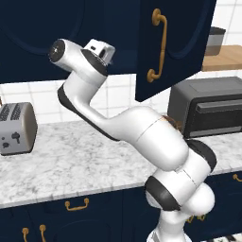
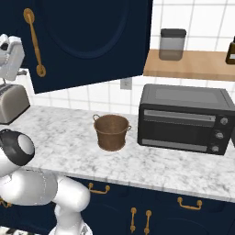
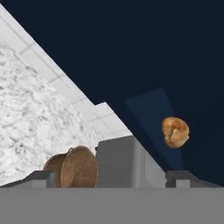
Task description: Open the cabinet, pick up the bread from the cabinet and place it in the basket. Then move the basket to the dining counter.
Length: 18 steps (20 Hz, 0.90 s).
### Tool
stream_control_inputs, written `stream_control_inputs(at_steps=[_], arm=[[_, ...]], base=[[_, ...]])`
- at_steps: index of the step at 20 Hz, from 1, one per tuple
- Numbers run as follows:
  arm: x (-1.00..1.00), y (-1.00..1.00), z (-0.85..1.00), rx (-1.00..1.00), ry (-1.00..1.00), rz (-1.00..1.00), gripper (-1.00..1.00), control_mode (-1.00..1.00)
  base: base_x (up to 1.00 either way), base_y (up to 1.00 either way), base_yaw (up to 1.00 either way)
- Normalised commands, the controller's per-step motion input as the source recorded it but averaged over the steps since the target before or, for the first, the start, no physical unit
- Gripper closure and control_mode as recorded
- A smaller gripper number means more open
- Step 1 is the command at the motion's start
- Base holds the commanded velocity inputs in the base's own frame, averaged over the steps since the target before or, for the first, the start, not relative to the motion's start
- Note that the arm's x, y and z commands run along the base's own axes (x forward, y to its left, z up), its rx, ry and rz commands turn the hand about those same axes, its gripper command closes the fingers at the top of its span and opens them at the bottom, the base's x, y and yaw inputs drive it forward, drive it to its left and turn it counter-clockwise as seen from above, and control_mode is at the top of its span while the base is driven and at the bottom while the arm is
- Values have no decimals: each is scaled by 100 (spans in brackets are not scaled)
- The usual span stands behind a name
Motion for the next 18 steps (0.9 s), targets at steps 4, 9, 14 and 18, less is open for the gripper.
stream_control_inputs(at_steps=[4,9,14,18], arm=[[16,-65,0,0,2,-9,-100,-100],[-14,-63,0,0,-6,-8,-100,-100],[-42,-71,3,0,-15,-6,-100,-100],[-92,-65,10,0,-30,0,-100,-100]], base=[[0,0,0],[0,0,0],[0,0,0],[0,0,0]])
